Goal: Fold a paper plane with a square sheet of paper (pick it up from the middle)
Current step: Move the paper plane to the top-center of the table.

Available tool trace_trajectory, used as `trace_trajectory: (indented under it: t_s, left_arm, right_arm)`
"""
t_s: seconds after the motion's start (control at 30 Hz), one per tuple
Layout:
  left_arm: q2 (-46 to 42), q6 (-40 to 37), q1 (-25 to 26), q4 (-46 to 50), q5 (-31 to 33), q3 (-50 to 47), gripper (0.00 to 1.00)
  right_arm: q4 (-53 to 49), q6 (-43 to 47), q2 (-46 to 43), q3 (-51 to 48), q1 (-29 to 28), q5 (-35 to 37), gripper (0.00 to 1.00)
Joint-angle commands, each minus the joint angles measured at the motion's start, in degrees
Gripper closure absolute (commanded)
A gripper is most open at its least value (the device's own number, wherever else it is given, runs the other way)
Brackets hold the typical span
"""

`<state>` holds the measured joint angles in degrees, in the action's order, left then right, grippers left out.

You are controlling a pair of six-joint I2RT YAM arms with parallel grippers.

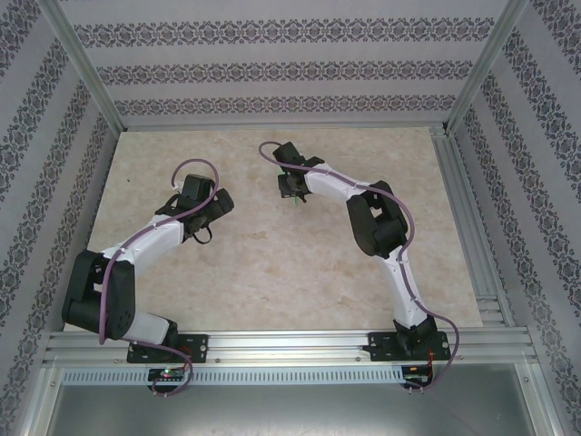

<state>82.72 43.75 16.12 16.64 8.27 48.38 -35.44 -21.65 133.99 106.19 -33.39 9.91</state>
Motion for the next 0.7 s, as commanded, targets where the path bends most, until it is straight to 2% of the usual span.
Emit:
trace_trajectory:
  t_s: [0.0, 0.17, 0.27, 0.47, 0.6, 0.67]
  left_arm:
    - [-0.3, -2.0, -0.8, 2.2, 1.4, 1.3, 0.00]
    - [-1.2, -4.1, -1.5, 3.4, 3.0, 3.3, 0.00]
    - [-2.6, -6.1, -2.6, 3.5, 4.8, 4.0, 0.00]
    - [-7.3, -13.6, -5.6, -1.0, 8.8, 2.2, 0.00]
    - [-11.5, -18.4, -7.3, -9.6, 12.0, -3.3, 0.00]
    - [-13.3, -20.6, -8.2, -13.9, 12.9, -6.4, 0.00]
  right_arm:
    - [-1.5, -0.9, -1.2, 2.1, -0.8, -0.5, 0.84]
    - [-0.9, 0.1, -9.2, -0.1, -0.8, -0.5, 0.72]
    - [1.2, 1.2, -16.5, -4.6, -0.4, 1.1, 0.60]
    - [11.7, 3.7, -33.4, -21.8, 3.9, 9.0, 0.30]
    - [18.9, 5.7, -43.5, -34.4, 9.3, 15.3, 0.09]
    - [22.6, 6.5, -47.8, -40.3, 12.3, 16.7, 0.02]
